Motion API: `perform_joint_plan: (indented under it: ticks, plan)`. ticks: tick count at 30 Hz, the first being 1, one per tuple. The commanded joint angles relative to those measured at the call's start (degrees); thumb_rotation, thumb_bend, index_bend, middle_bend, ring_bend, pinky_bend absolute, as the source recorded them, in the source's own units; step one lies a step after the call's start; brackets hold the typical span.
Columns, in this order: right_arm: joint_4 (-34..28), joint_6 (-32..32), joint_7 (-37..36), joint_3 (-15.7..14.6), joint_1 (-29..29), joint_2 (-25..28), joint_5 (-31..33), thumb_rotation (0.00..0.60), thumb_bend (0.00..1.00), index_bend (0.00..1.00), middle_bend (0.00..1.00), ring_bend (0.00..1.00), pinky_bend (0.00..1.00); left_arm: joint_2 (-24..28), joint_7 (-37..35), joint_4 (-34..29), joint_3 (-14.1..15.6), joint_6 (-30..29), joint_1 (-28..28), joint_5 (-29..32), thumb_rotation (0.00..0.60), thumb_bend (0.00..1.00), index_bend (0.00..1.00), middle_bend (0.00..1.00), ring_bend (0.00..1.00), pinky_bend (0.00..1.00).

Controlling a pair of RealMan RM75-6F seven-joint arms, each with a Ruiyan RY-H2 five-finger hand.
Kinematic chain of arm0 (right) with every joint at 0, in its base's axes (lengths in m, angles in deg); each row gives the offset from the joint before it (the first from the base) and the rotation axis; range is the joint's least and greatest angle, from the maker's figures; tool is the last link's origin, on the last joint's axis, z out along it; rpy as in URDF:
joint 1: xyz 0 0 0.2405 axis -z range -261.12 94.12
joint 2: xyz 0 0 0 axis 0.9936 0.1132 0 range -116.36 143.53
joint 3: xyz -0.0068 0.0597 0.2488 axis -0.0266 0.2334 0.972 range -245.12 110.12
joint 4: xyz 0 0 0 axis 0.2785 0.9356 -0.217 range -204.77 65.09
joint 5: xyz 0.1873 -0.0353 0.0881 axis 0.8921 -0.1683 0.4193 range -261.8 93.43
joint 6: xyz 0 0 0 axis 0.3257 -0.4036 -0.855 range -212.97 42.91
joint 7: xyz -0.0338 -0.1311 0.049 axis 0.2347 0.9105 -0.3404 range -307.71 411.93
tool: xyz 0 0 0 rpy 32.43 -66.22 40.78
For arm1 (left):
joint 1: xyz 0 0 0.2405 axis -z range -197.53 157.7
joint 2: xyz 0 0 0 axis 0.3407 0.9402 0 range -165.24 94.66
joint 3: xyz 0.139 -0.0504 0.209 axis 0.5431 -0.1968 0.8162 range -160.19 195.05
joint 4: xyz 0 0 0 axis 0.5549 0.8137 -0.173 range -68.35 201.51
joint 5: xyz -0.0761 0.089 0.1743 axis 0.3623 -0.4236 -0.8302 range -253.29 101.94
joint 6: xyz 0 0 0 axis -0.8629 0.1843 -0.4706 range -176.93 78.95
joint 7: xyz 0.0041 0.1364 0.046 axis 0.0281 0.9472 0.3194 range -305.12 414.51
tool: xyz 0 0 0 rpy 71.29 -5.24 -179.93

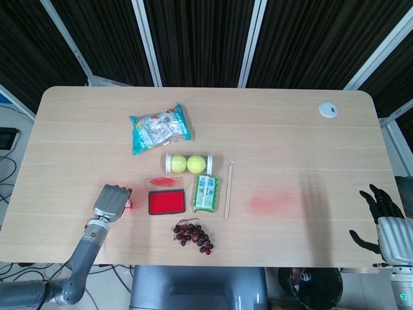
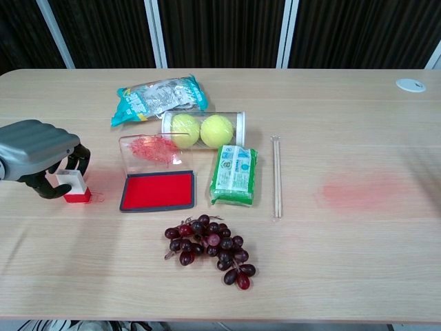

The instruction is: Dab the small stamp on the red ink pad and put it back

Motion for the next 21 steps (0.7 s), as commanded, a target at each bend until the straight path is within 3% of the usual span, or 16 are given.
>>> perform_joint_plan:
  ticks: [1,21]
  plan:
    - [0.0,0.0,0.0,0.0,0.0,0.0,0.0,0.600,0.32,0.15,0.00,0.00,0.19,0.0,0.2,0.0,0.0,-0.1,0.0,0.1,0.600,0.41,0.48,0.49,0.47,0.59]
    - [0.0,0.0,0.0,0.0,0.0,0.0,0.0,0.600,0.32,0.15,0.00,0.00,0.19,0.2,1.0,-0.4,0.1,-0.1,0.3,1.4,0.600,0.35,0.45,0.47,0.44,0.58]
